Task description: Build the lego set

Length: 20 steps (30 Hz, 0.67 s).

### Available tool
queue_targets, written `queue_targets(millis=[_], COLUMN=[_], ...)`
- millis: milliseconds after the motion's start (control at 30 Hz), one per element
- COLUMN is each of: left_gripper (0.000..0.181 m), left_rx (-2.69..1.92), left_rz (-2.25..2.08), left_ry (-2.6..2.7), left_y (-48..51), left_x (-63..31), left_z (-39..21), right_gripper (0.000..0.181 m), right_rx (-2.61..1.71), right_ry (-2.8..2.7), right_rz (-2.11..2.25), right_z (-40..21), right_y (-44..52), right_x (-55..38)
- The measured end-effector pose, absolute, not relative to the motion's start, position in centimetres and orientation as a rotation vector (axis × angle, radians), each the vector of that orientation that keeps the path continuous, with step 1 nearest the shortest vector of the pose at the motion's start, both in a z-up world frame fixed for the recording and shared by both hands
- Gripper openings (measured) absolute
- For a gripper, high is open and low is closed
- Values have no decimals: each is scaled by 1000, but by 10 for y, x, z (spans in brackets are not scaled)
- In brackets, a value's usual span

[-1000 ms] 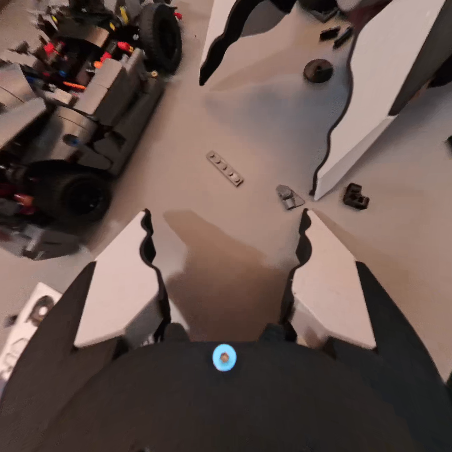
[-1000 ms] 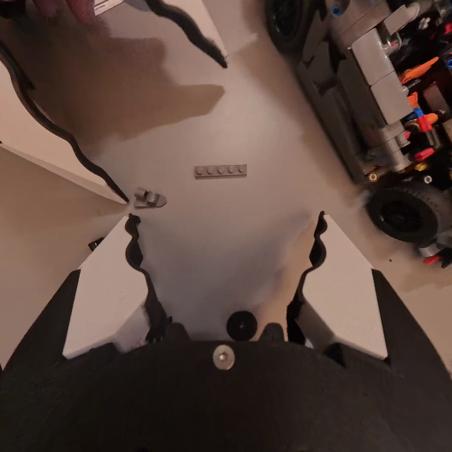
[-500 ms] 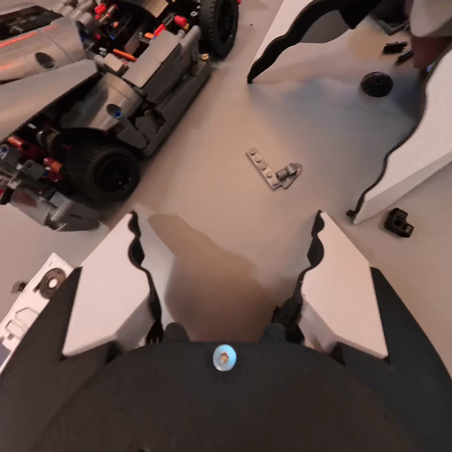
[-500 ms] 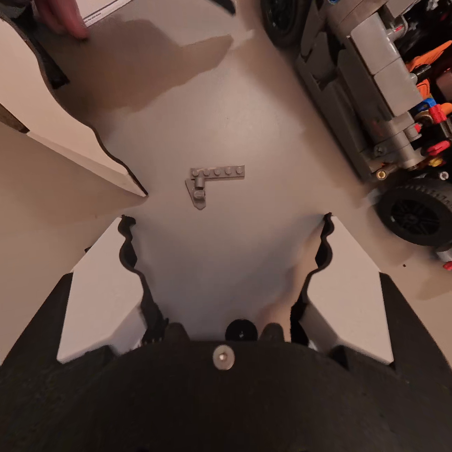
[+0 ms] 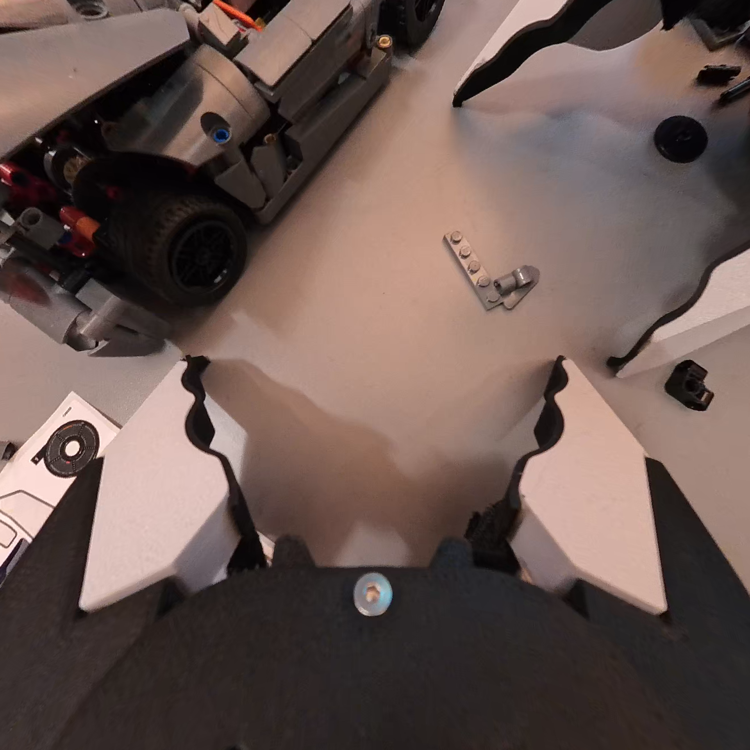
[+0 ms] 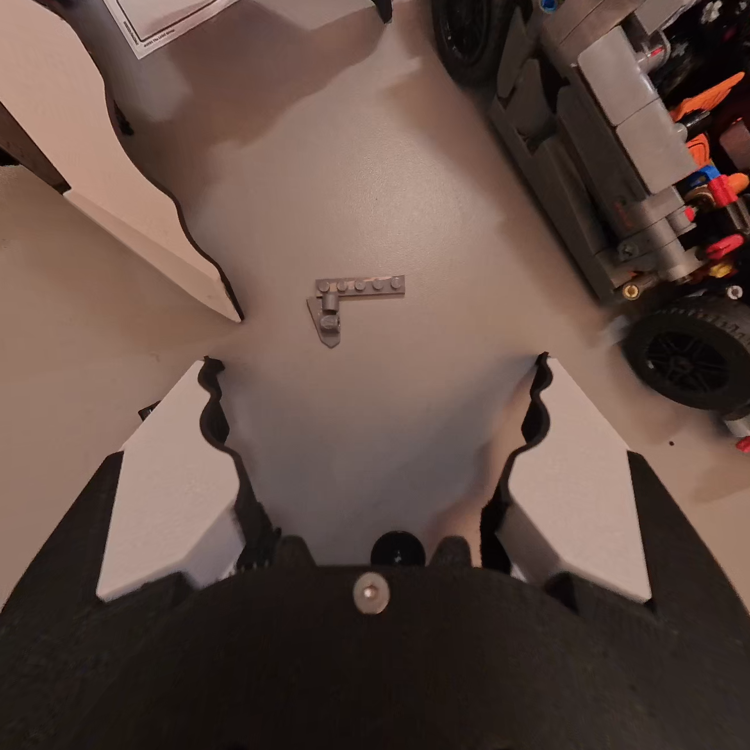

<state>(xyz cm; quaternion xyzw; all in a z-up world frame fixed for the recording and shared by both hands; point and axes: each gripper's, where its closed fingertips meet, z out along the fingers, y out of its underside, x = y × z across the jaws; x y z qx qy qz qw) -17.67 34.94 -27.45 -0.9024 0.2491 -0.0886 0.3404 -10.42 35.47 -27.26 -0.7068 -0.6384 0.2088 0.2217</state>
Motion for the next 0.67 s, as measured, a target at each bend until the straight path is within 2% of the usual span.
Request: queue_targets(millis=[667], left_gripper=[158], left_rx=[-2344], left_rz=[-236], left_ry=[651], left_y=[352], left_x=[-178], left_z=[-274], right_gripper=[144], right_rx=[-1961], right_ry=[-1723], right_rz=[582], right_z=[-272], right_y=[355], right_x=[-106])
